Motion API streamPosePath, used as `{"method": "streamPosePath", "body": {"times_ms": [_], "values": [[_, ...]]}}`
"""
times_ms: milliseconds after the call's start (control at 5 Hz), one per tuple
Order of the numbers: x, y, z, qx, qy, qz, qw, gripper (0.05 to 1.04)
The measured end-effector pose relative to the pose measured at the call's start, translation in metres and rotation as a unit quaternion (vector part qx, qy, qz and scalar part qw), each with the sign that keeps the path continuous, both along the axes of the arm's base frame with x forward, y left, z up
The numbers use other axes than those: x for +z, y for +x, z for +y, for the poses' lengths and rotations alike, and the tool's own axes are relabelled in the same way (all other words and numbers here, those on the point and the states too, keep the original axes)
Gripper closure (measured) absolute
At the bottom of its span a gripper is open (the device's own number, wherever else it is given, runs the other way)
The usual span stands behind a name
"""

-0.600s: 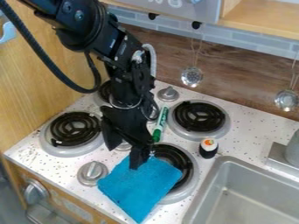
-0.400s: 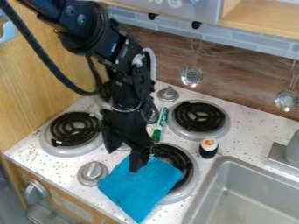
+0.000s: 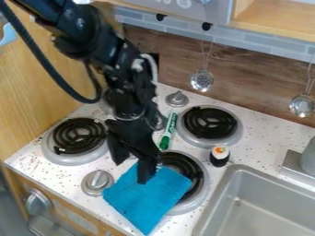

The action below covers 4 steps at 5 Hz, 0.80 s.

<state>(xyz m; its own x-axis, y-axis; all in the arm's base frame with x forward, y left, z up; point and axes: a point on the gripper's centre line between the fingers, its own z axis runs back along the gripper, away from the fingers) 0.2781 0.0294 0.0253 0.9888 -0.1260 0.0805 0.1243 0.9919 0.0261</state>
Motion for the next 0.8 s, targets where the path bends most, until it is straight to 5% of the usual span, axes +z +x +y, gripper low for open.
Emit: {"method": "streamPosePath", "body": {"times_ms": [400, 800], "values": [[-0.012, -0.009, 0.013, -0.021, -0.027, -0.017, 0.9993, 0.082], [-0.023, -0.012, 0.013, -0.030, -0.015, -0.024, 0.9991, 0.082]]}}
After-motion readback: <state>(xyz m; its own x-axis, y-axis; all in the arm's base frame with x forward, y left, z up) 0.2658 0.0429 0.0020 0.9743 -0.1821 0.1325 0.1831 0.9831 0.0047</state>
